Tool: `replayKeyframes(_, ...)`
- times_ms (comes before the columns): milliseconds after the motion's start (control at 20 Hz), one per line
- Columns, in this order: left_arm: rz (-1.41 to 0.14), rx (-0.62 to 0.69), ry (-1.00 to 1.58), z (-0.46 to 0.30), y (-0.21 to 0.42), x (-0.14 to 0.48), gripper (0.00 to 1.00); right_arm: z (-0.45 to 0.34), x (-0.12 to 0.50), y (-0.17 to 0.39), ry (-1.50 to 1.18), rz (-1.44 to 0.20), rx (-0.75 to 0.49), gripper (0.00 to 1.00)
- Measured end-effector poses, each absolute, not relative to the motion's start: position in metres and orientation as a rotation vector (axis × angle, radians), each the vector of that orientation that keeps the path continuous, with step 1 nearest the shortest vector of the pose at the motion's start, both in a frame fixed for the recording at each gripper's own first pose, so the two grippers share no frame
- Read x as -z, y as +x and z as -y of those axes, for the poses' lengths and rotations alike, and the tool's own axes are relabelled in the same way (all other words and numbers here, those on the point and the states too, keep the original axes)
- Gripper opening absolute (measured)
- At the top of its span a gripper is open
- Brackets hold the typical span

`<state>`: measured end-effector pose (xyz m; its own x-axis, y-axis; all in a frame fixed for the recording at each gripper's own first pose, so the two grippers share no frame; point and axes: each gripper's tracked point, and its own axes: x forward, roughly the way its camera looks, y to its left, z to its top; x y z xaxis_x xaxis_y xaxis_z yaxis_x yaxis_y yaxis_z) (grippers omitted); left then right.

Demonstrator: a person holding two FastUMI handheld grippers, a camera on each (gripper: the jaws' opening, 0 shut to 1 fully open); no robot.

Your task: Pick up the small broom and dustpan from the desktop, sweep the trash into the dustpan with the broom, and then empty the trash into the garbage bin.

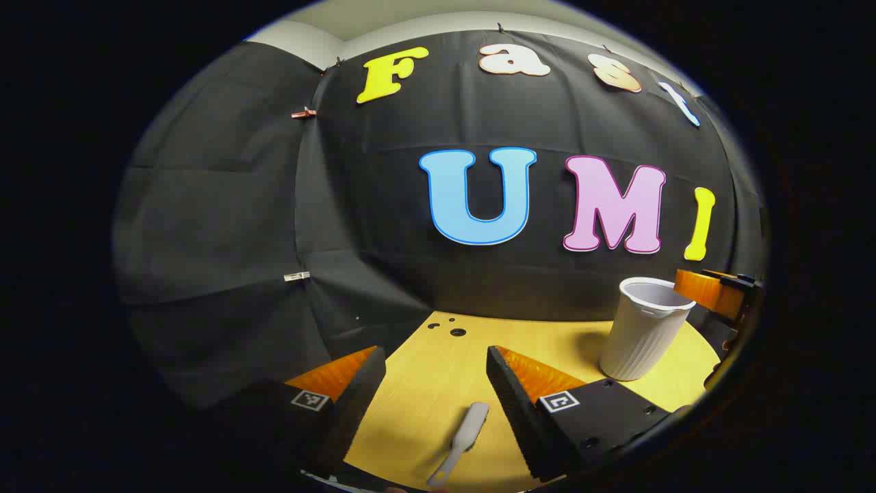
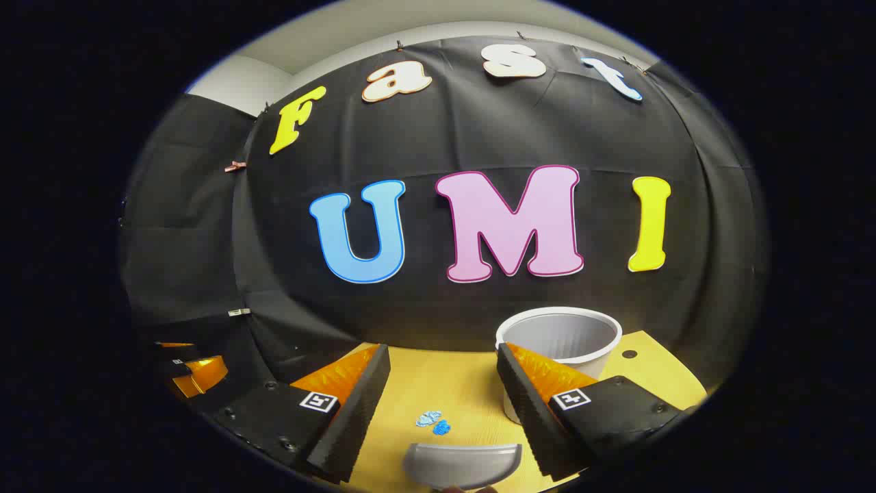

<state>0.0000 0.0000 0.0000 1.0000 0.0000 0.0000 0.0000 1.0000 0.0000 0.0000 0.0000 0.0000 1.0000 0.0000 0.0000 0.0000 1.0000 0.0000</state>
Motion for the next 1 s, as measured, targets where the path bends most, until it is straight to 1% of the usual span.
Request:
replayKeyframes(150,0.008,0.012,0.007,0.002,0.006,-0.003,0.96,0.0,0.0,0.003,0.001,-0.01,0.009,0.97)
replayKeyframes(500,0.023,0.034,0.016,0.003,0.011,-0.006,0.95,-0.014,0.008,0.005,-0.008,-0.041,-0.014,0.99)
replayKeyframes(850,-0.013,0.038,-0.001,-0.003,0.016,0.004,0.95,-0.013,0.015,0.006,-0.025,-0.059,-0.009,0.98)
replayKeyframes(1000,-0.063,0.038,0.012,-0.006,0.023,0.02,0.96,-0.014,0.022,0.007,-0.042,-0.074,-0.003,0.99)
